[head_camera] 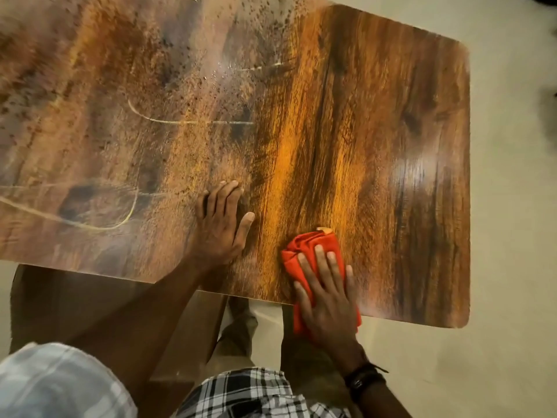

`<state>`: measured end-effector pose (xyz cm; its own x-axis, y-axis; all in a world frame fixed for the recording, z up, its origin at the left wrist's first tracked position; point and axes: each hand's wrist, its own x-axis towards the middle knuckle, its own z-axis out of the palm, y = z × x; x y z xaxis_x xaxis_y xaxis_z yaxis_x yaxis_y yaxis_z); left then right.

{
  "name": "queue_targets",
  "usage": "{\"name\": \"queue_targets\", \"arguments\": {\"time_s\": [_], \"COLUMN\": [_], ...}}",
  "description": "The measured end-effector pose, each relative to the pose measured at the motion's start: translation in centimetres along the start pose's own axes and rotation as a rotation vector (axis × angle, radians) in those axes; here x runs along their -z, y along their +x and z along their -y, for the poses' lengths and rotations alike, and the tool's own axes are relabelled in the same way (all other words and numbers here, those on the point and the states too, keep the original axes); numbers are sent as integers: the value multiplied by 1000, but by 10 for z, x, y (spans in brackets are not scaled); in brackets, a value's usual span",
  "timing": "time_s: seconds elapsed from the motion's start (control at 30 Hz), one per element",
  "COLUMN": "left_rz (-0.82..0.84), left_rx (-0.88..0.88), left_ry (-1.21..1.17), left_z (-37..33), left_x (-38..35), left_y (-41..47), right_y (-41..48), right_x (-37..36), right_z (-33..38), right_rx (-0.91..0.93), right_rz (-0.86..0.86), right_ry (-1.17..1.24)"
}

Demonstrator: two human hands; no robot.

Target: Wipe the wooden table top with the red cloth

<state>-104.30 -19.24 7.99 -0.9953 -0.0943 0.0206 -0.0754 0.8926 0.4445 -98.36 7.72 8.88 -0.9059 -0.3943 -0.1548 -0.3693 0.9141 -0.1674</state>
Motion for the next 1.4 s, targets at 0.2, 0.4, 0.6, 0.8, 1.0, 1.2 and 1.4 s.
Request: {"name": "queue_targets", "arguments": {"time_s": [0.2, 0.4, 0.6, 0.8, 1.0, 1.2, 1.4], "left_rz": [-15, -44, -90, -138, -142, -205, -232], "left_rx": [-2, 19, 50, 149, 83, 34, 56], "left_ry": [-6, -145, -186, -34, -12, -43, -182], "left_z": [2, 0, 30, 85, 90, 88, 90], "left_x": [-4, 2, 30, 47, 37, 39, 43], "left_y": [1, 3, -6, -12, -13, -17, -19], "right_y": [69, 119, 54, 55, 143, 182, 101], "right_x": [7, -4, -8, 3, 2, -8, -19], "right_z": [2, 78, 75, 32, 70, 151, 169], "right_rx": [-271, -86, 256, 143, 67, 185, 328], "right_rz": [-87, -74, 1, 9, -61, -57, 30], "right_ry": [37, 14, 9, -5, -22, 0, 16]}}
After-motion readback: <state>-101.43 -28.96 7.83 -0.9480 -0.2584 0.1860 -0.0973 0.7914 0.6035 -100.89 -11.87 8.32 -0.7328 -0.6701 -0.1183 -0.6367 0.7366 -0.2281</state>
